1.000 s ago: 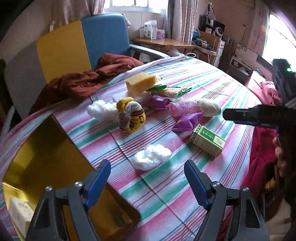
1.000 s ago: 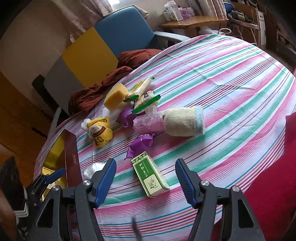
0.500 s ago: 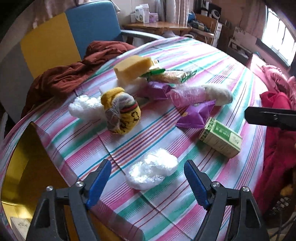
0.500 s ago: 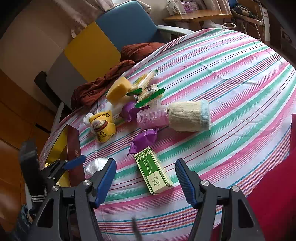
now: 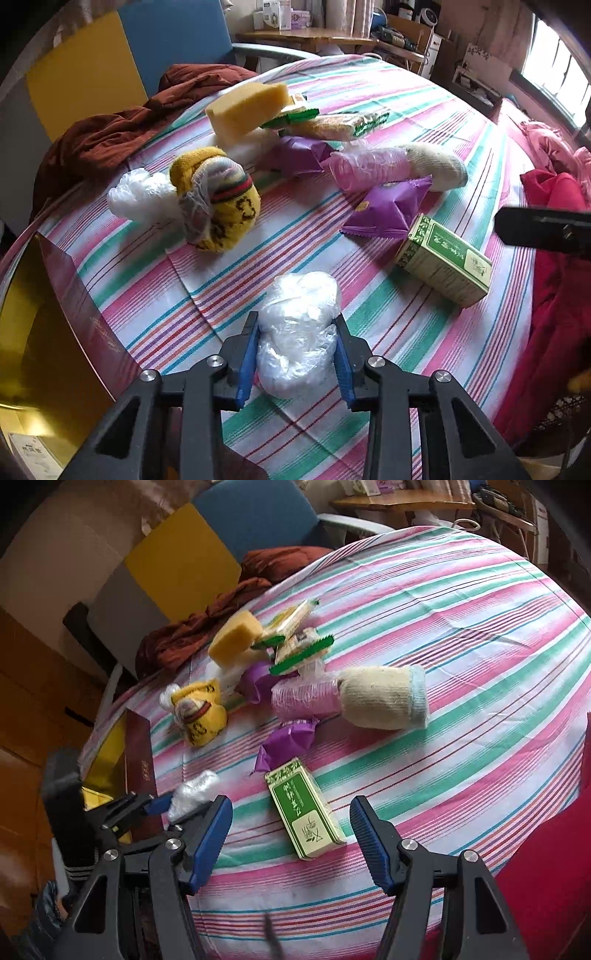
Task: Organize objects
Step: 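Grasp the white plastic-wrapped ball with the left tool while the right tool approaches the green box, then grasp the green box with the right tool while the left tool carries the ball toward the tray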
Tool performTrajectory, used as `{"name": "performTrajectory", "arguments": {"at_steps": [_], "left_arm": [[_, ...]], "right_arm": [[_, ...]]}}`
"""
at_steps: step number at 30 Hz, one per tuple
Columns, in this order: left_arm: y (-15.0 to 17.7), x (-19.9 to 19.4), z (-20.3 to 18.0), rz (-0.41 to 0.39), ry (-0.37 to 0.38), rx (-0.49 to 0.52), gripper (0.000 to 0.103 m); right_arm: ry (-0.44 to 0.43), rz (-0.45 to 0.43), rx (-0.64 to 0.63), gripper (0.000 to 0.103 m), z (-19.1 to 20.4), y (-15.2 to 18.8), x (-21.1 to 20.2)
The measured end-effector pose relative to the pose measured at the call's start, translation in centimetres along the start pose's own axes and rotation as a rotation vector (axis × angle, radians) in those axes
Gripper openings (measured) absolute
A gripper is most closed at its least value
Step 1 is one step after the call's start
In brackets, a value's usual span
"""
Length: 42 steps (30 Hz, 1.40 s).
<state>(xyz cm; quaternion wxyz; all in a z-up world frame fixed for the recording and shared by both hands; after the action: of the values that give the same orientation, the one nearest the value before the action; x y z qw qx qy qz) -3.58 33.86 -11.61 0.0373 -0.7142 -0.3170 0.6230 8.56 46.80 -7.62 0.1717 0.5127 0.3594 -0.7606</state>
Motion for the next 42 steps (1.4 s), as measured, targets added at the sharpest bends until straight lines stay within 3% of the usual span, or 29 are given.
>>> {"name": "performTrajectory", "arguments": {"at_steps": [5,16,21,32,34,36,39,42], "left_arm": [[0.6,-1.7,-0.1,-0.073,0.052,-0.043,0.037],[2.9,-5.2,-0.7,-0.169,0.092,-0.108,0.037],[4.0,-6.6,-1.3,-0.199,0.099,-0.105,0.037],[6.8,-10.3,-0.5,-0.274,0.090,-0.147,0.037],[7.3,-10.8,-0.2,-0.287,0.088,-0.161,0.037],[7.8,-11.3,0.0,-0.299,0.087,-0.174,0.037],[8.6,-12.1,0.4,-0.318,0.081,-0.193,0.037],[9.4,-13.0,0.9,-0.336,0.066,-0.218,0.037]], "right_arm": [[0.020,0.013,-0.025,0.067,0.4,0.2,0.2],[0.039,0.049,-0.013,0.067,0.3,0.2,0.7],[0.131,0.106,-0.112,0.068,2.1,0.0,1.7],[0.296,0.135,-0.236,0.071,4.9,-0.2,4.2],[0.323,0.143,-0.249,0.068,5.0,-0.2,4.4],[0.343,0.165,-0.258,0.051,4.9,0.0,4.8],[0.350,0.181,-0.279,0.038,5.1,0.3,5.0],[0.338,0.179,-0.300,0.034,5.4,0.6,4.8]]}}
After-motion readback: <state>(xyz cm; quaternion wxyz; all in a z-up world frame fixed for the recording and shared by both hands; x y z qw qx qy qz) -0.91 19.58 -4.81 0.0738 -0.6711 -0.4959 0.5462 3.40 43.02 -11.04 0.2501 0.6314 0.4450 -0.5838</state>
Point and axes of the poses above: each gripper's, at about its wrist camera, not at the fingertips, and x roughly the way its jaws point, z to its left, y to its underside, the point moved 1 cm from there along x, roughly the way its jaws point, and after that the axes turned 13 degrees about y, right-handed, at the moved point
